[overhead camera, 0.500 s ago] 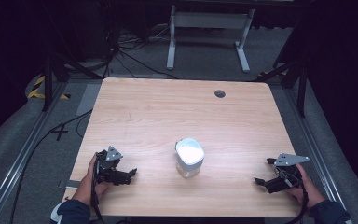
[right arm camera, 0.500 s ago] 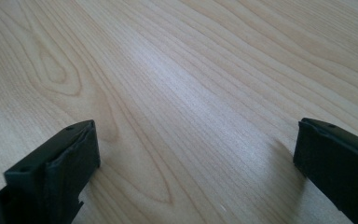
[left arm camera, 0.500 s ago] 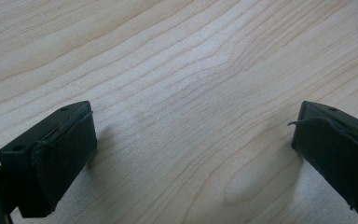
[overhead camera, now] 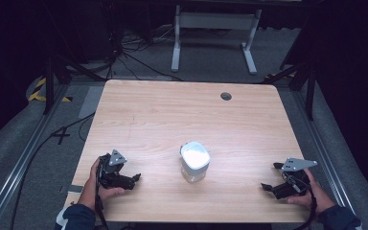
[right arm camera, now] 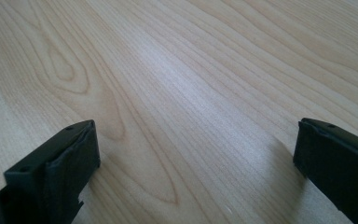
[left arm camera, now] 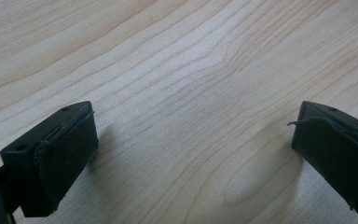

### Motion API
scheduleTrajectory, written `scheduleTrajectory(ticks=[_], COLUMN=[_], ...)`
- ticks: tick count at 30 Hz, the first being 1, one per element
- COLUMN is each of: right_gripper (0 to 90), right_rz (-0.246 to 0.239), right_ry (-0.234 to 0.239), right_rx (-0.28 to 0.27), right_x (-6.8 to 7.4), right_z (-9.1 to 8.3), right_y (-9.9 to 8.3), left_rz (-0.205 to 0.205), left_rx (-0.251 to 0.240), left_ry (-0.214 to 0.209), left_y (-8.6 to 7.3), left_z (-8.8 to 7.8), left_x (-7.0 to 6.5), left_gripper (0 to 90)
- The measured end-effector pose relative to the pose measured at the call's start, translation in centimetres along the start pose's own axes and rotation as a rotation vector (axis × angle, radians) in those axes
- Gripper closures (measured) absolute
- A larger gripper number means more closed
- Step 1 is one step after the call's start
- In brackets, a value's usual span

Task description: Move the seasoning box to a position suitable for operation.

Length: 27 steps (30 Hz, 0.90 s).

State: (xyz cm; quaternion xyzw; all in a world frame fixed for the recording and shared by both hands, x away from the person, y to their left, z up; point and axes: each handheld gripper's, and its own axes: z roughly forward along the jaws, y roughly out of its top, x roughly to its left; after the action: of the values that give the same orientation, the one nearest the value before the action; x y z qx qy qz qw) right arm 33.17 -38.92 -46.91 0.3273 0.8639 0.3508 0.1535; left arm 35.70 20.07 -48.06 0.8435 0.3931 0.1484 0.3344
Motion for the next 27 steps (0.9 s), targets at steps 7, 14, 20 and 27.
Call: scheduleTrajectory(ticks=[7,14,20,27], right_gripper=[0.0,0.8,1.3,1.3], right_rz=[-0.007,-0.001,0.001,0.000], right_ry=[0.010,0.002,0.005,0.005], right_rx=[0.002,-0.002,-0.004,-0.004], right_x=[-0.1,-0.1,-0.1,-0.1], right_z=[0.1,0.0,0.0,0.0], right_y=[0.1,0.0,0.0,0.0], left_rz=[-0.004,0.025,0.069,0.153], left_rx=[-0.045,-0.170,-0.277,-0.361], left_ry=[-0.005,-0.028,-0.074,-0.175], left_y=[1.0,4.1,7.3,10.8], left_z=[0.0,-1.0,-1.5,-1.8], left_x=[0.2,-0.3,-1.8,-4.6], left_gripper=[20.3,29.5,38.1,56.6])
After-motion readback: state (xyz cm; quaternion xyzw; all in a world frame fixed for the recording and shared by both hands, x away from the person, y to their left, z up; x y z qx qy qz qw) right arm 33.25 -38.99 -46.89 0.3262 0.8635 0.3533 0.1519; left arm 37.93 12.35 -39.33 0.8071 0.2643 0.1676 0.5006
